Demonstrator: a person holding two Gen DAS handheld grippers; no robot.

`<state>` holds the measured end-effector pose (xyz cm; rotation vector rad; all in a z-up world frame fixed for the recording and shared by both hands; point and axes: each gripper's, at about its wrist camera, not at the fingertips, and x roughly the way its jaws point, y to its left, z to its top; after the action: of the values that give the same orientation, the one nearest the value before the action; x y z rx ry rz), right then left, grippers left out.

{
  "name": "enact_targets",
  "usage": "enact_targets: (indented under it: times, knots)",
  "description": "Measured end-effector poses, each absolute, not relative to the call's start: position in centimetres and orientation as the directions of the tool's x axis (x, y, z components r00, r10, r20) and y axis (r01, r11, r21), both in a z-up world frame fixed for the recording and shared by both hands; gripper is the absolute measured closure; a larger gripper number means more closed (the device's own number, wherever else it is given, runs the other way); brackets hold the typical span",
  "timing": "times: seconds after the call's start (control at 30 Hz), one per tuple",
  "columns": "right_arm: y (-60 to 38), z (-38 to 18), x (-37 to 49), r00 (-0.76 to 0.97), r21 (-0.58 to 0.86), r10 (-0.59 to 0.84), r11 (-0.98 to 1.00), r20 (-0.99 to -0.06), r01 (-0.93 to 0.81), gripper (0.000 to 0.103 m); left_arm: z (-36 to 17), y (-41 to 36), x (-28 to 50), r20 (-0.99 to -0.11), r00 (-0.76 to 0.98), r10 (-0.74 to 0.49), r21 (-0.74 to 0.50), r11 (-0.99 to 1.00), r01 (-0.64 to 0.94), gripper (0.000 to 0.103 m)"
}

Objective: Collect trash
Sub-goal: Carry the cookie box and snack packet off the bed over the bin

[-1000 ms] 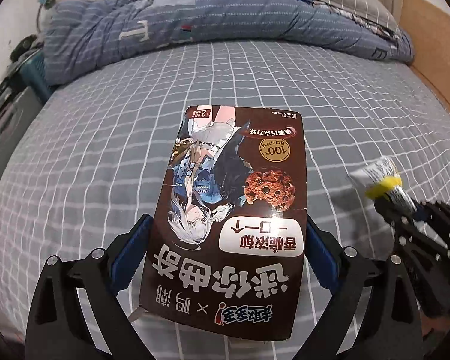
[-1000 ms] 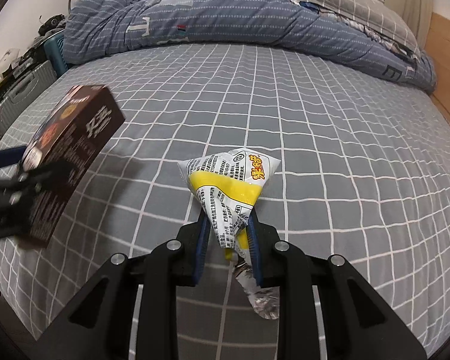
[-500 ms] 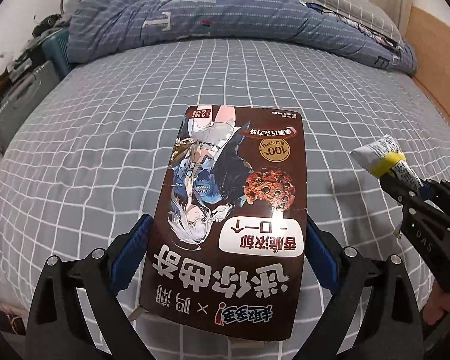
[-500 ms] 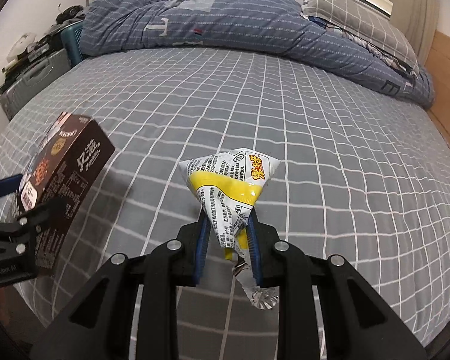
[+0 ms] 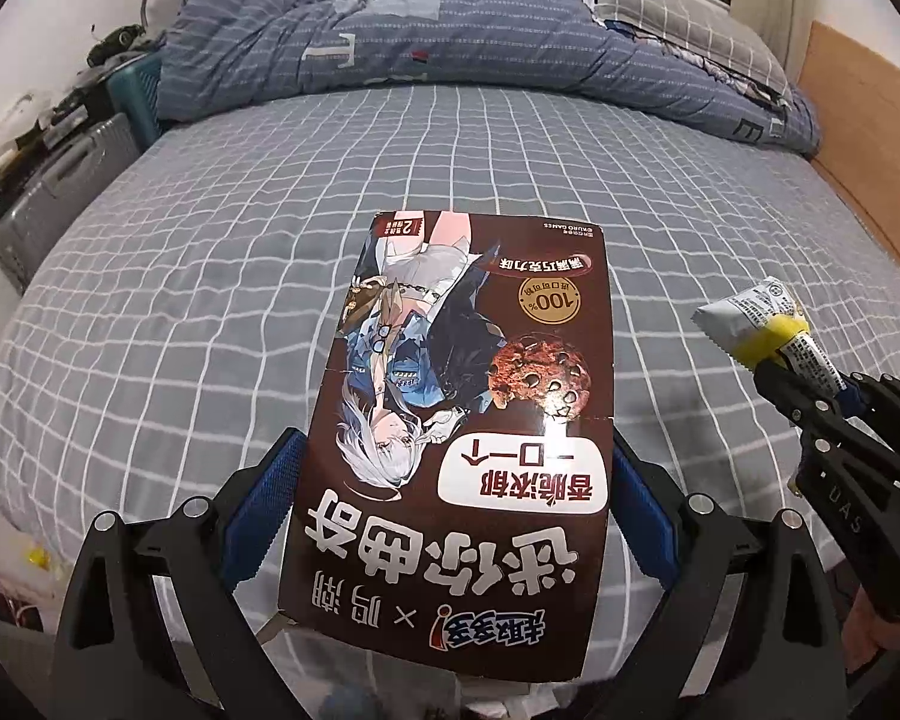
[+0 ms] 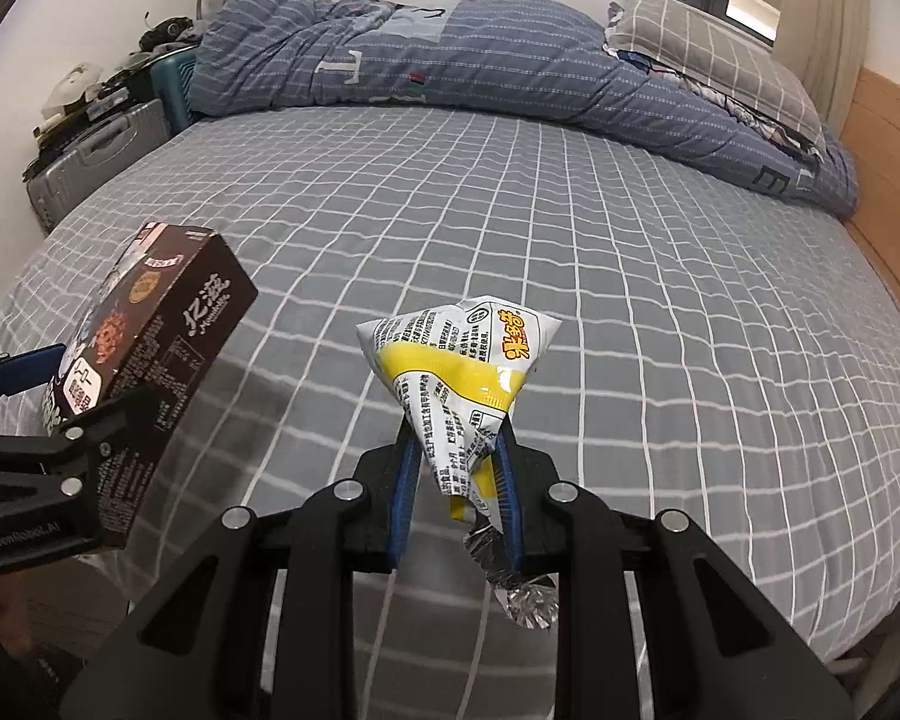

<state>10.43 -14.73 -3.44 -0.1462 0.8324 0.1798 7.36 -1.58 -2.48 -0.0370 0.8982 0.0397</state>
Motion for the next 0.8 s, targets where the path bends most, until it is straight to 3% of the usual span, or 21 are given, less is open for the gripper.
enact_targets:
  times: [0.8]
  knots:
    - [-14.6, -2.7, -2.4, 0.644, -0.067, 0.096, 0.972, -0.759, -0.224, 0.080, -2.6, -2.6, -4.6, -0.783, 0.622, 0.003, -0.031, 0.999, -0.043, 0.011]
